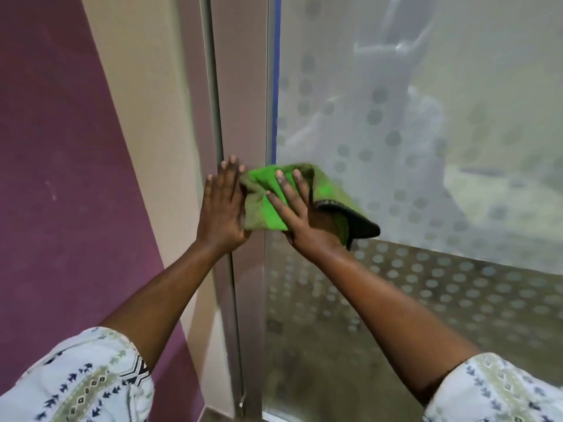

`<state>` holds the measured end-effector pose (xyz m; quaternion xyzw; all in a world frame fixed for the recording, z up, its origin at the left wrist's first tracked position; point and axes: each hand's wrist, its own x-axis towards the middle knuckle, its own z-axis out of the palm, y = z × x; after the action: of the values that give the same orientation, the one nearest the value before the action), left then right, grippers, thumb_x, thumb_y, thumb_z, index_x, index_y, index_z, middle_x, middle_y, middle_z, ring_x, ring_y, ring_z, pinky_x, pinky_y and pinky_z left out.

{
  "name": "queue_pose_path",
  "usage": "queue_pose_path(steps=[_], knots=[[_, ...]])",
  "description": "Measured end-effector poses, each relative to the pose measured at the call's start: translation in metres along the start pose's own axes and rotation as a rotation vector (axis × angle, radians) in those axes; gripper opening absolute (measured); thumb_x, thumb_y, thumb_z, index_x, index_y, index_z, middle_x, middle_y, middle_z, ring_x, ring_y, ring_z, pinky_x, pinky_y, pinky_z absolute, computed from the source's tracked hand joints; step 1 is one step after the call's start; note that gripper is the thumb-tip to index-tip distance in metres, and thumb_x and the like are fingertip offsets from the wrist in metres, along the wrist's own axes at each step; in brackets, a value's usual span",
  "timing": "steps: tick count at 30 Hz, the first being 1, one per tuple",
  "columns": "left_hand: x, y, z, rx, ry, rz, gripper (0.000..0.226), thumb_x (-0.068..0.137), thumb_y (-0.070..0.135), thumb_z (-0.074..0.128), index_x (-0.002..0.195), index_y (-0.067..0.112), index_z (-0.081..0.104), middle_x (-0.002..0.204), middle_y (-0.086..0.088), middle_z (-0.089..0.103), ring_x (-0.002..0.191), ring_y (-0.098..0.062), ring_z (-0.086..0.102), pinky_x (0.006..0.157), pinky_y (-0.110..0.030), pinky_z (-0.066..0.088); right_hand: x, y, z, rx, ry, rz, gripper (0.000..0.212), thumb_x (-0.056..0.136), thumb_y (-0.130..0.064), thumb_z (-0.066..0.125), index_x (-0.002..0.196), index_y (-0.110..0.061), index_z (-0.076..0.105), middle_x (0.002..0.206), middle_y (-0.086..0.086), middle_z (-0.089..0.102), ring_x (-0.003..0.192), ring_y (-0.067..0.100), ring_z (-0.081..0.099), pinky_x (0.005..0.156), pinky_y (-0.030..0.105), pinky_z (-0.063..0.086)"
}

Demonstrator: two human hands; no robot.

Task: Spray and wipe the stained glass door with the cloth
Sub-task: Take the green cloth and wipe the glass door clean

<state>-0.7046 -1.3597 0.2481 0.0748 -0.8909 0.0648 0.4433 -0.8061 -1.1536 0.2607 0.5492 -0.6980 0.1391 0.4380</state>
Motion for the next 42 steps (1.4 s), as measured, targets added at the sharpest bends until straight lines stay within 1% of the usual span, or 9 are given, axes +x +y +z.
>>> queue_pose_path(steps=[6,12,16,25,29,31,34,36,42], knots=[[-0.047,0.006,0.011,0.107,-0.14,0.055,0.093,0.094,0.035,0.059,0.164,0.004,0.007,0.174,-0.015,-0.002,0.161,-0.033,0.0,0.13,-0.055,0.007,-0.053,-0.024,0.014,0.07,-0.237,-0.002,0.074,0.085,0.0,0.056,0.156,-0.016,0.04,0.17,0.007,0.022,0.159,0.033,0.012,0.129,0.047,0.0],[-0.089,0.014,0.016,0.166,-0.271,0.083,0.093,0.09,0.043,0.048,0.165,0.007,0.005,0.174,-0.014,-0.002,0.162,-0.032,0.002,0.129,-0.056,0.011,-0.103,-0.036,0.016,0.195,-0.527,0.011,0.06,0.1,-0.013,0.025,0.16,-0.017,0.032,0.171,0.003,0.015,0.159,0.032,0.01,0.127,0.052,0.017],[-0.125,0.025,0.02,0.174,-0.389,0.079,0.096,0.087,0.038,0.052,0.165,0.008,0.005,0.174,-0.014,-0.004,0.162,-0.031,0.001,0.129,-0.055,0.012,-0.131,-0.042,0.018,0.219,-0.795,0.109,0.057,0.104,-0.022,0.041,0.159,-0.026,0.031,0.173,-0.01,0.002,0.16,0.026,0.008,0.127,0.047,0.019],[-0.191,0.078,0.019,0.028,-0.639,-0.007,0.089,0.089,0.04,0.059,0.163,0.008,0.022,0.173,-0.013,0.006,0.161,-0.031,0.004,0.13,-0.054,0.014,-0.202,-0.05,-0.011,0.341,-1.105,0.27,0.054,0.094,-0.037,0.058,0.147,-0.026,0.052,0.161,-0.004,0.043,0.145,0.027,0.045,0.115,0.038,0.039],[-0.211,0.115,0.022,-0.082,-0.832,-0.139,0.072,0.1,0.048,0.045,0.16,0.01,0.032,0.172,-0.012,0.018,0.161,-0.029,0.009,0.131,-0.047,0.009,-0.256,-0.056,-0.027,0.326,-1.169,0.404,0.055,0.096,-0.035,0.056,0.149,-0.022,0.05,0.16,-0.003,0.044,0.155,0.025,0.027,0.121,0.047,0.028],[-0.22,0.14,0.021,-0.248,-0.914,-0.358,0.062,0.104,0.051,0.042,0.151,0.011,0.047,0.164,-0.014,0.038,0.154,-0.03,0.03,0.127,-0.045,0.024,-0.277,-0.061,-0.036,0.432,-1.114,0.611,0.051,0.097,-0.032,0.058,0.147,-0.022,0.052,0.155,0.0,0.05,0.151,0.024,0.035,0.123,0.047,0.025],[-0.219,0.19,0.012,-0.728,-1.086,-0.868,0.047,0.104,0.055,0.043,0.108,0.016,0.069,0.118,-0.013,0.07,0.117,-0.031,0.062,0.106,-0.042,0.046,-0.303,-0.066,-0.052,0.63,-0.894,0.973,0.03,0.095,-0.029,0.064,0.124,-0.023,0.069,0.128,0.003,0.072,0.125,0.024,0.062,0.103,0.036,0.048],[-0.219,0.223,0.01,-0.971,-1.132,-1.094,0.054,0.107,0.053,0.037,0.113,0.01,0.069,0.114,-0.015,0.07,0.107,-0.029,0.064,0.098,-0.036,0.047,-0.316,-0.069,-0.064,0.778,-0.762,1.182,0.03,0.096,-0.022,0.066,0.126,-0.023,0.07,0.124,0.001,0.075,0.118,0.02,0.066,0.099,0.031,0.05],[-0.231,0.304,0.0,-1.233,-1.293,-1.128,0.068,0.086,0.078,0.038,0.109,0.026,0.076,0.095,0.011,0.077,0.095,-0.013,0.068,0.088,-0.031,0.049,-0.344,-0.08,-0.091,1.027,-0.409,1.617,0.018,0.1,-0.015,0.064,0.103,-0.03,0.072,0.093,-0.012,0.078,0.083,0.003,0.07,0.077,0.023,0.051]])
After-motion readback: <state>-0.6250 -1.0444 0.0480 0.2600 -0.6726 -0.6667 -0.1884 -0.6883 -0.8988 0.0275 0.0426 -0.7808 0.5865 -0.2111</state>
